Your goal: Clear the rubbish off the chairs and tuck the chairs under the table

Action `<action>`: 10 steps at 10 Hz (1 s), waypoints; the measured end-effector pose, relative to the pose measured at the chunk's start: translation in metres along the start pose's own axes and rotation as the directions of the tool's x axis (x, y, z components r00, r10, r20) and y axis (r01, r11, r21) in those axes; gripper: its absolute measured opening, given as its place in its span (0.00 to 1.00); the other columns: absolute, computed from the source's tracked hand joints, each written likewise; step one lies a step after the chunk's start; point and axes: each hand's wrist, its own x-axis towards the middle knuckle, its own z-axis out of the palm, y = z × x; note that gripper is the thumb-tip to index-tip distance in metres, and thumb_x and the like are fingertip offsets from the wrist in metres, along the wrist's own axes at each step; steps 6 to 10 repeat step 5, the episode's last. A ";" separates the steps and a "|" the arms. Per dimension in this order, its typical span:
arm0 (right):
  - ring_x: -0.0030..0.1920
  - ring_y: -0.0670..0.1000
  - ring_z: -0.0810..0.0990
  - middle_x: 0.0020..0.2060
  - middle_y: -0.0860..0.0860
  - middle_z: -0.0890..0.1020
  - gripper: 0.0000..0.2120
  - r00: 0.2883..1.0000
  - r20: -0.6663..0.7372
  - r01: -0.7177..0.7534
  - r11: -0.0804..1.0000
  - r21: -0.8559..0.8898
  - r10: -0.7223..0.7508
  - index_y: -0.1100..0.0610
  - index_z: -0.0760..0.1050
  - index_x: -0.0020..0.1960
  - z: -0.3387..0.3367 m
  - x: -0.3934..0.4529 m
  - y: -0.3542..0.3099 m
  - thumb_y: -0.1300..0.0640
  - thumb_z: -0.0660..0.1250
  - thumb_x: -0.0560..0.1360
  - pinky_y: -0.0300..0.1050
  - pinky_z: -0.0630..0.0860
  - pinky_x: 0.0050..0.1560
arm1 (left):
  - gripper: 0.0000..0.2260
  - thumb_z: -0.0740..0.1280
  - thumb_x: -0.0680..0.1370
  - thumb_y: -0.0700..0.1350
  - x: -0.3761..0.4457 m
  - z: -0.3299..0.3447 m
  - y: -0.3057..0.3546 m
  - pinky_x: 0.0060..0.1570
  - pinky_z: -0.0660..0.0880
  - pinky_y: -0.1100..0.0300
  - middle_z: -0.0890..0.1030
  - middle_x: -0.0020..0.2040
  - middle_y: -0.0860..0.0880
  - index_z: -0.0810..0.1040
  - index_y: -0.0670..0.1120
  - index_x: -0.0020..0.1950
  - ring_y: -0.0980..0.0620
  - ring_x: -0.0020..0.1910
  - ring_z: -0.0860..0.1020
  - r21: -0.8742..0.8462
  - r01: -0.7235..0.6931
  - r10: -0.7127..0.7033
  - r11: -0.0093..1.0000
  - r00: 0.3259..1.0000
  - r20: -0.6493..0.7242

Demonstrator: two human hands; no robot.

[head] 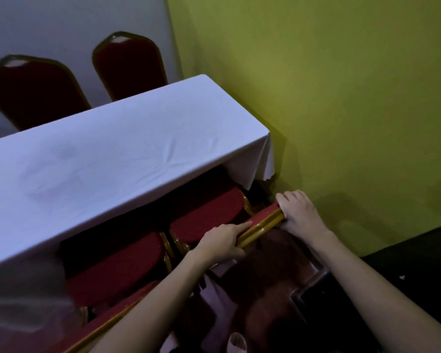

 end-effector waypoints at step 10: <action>0.59 0.47 0.74 0.52 0.45 0.78 0.42 0.989 0.147 -0.048 0.900 0.434 -0.018 0.51 0.76 0.56 -0.016 0.034 -0.072 0.22 0.42 0.67 0.47 0.67 0.64 | 0.11 0.65 0.77 0.50 -0.102 -0.009 -0.135 0.52 0.76 0.57 0.83 0.54 0.49 0.79 0.49 0.57 0.51 0.53 0.81 -0.232 0.145 -0.167 0.962 0.983 -0.078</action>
